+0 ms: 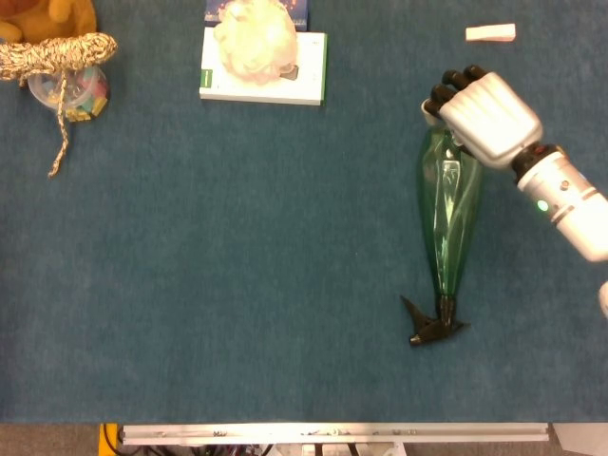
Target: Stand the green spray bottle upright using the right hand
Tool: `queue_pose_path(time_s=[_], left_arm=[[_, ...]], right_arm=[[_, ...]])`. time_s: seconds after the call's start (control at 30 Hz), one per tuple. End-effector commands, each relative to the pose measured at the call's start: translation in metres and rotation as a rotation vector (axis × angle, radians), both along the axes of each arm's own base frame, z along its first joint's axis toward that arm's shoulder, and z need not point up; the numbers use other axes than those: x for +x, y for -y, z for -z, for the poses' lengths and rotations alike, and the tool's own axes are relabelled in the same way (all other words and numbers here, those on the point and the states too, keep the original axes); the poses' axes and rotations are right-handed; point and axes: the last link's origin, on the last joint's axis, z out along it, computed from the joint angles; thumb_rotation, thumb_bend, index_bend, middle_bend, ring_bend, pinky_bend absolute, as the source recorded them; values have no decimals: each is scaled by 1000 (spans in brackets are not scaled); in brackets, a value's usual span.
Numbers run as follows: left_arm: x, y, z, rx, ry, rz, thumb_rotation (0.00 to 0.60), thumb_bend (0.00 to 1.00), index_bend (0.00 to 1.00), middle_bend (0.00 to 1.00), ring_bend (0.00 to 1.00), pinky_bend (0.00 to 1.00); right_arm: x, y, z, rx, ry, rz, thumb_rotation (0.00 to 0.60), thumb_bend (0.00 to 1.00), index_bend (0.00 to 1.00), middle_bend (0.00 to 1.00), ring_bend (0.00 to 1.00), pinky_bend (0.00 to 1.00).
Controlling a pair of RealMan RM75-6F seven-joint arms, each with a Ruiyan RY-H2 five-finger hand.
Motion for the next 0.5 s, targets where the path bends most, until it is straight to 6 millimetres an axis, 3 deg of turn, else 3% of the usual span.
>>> queue_pose_path(time_s=[0.03,0.5], left_arm=[[0,0,-1,3,0,1,600,28,397,315,194,377],[0,1,-4,14,1,0,600,28,397,315,194,377]], right_arm=[[0,4,7,14,-12,14,600,1000,448,394,245,306],[5,21,31,36,-48,42,600,1000,448,392,246,306]])
